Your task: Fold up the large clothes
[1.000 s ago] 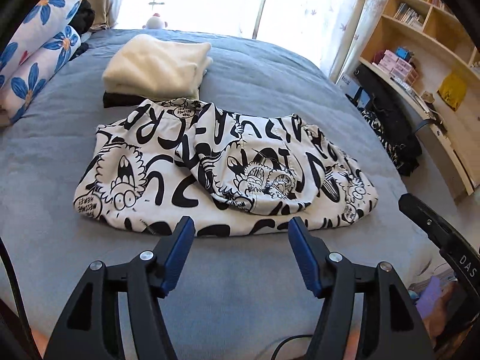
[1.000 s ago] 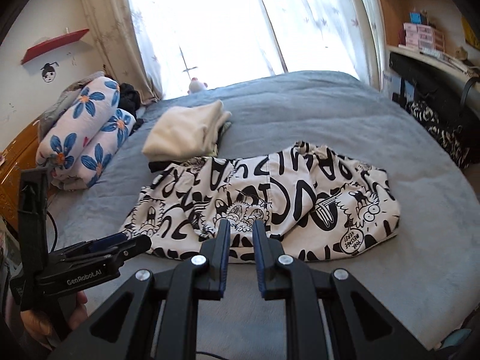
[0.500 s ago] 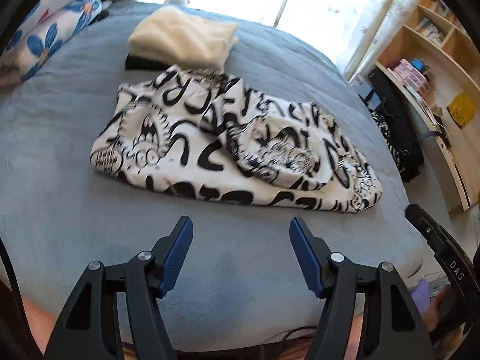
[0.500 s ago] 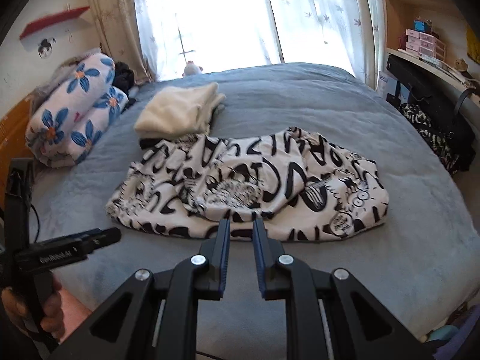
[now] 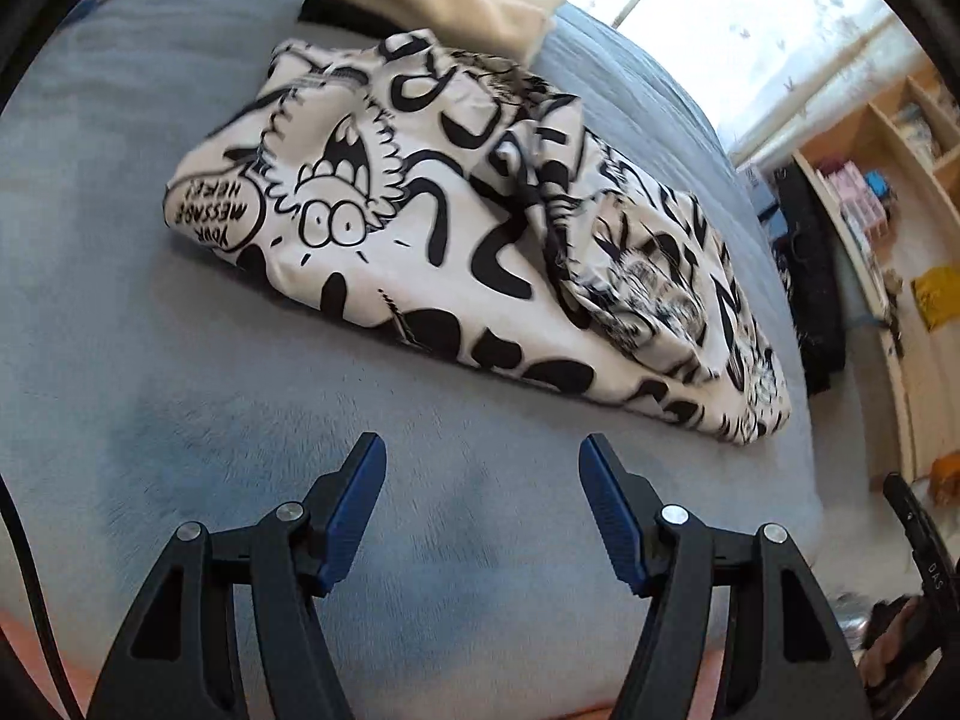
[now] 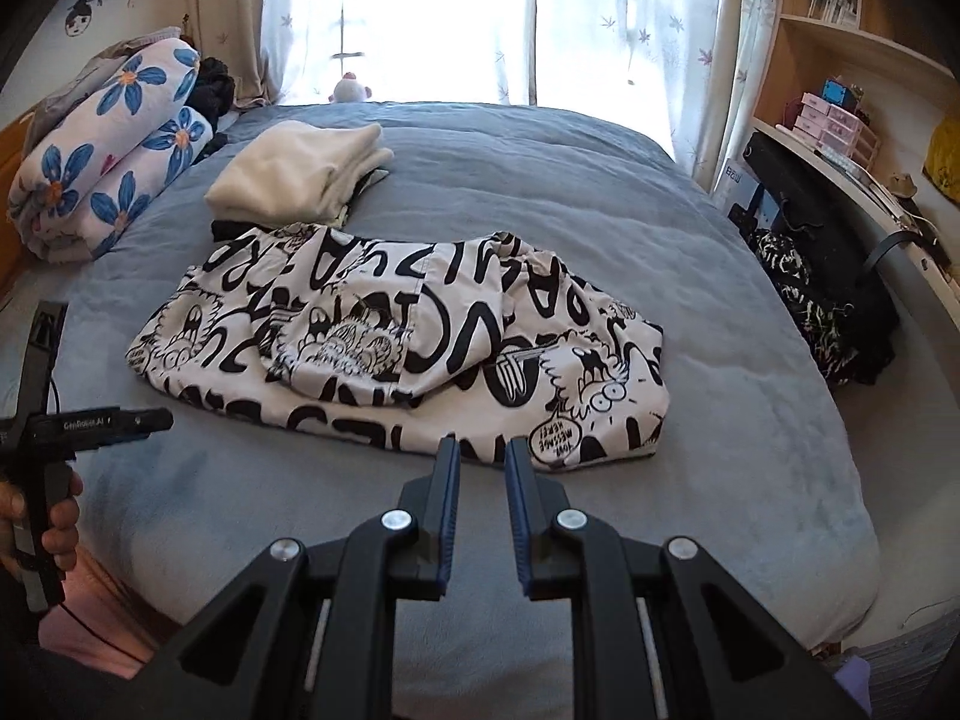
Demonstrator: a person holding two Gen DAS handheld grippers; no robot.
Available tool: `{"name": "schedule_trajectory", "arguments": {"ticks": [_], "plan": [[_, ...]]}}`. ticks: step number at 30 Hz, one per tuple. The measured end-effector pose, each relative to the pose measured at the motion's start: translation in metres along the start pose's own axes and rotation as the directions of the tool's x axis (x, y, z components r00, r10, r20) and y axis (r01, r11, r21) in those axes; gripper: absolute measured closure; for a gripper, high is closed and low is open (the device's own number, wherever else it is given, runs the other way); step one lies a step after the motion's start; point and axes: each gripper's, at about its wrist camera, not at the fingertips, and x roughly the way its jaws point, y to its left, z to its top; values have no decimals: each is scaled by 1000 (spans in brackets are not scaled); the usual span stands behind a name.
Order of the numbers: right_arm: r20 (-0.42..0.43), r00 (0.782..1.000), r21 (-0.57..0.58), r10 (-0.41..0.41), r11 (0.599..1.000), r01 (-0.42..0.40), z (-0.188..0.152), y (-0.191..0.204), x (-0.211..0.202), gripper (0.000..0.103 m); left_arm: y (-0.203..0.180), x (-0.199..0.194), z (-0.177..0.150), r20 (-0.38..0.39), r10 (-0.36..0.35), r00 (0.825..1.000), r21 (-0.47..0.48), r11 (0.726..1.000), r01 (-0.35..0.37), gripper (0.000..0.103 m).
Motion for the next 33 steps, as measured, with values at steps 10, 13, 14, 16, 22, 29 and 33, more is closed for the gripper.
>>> {"name": "schedule_trajectory", "arguments": {"ticks": [10,13,14,16,22,29,33], "plan": [[133,983,89,126,986,-139,47,37,56,88,50,49,43,106,-35,994,-166,985,52,38],[139,977,113,163,977,-179,60,45,77,88,57,60,58,128,-35,991,-194,979,59,38],[140,975,118,174,975,-191,62,47,82,88,58,65,63,136,-35,990,-204,977,62,37],[135,972,126,195,969,-212,66,52,96,88,60,71,71,150,-41,988,-209,975,72,34],[102,968,121,229,963,-241,64,64,124,88,54,85,95,218,-37,975,-216,973,85,31],[52,970,120,236,963,-241,62,68,151,88,37,82,111,331,70,941,-168,986,-14,73],[39,969,108,244,963,-247,68,70,166,88,21,74,114,360,121,925,-117,990,-84,85]]}}
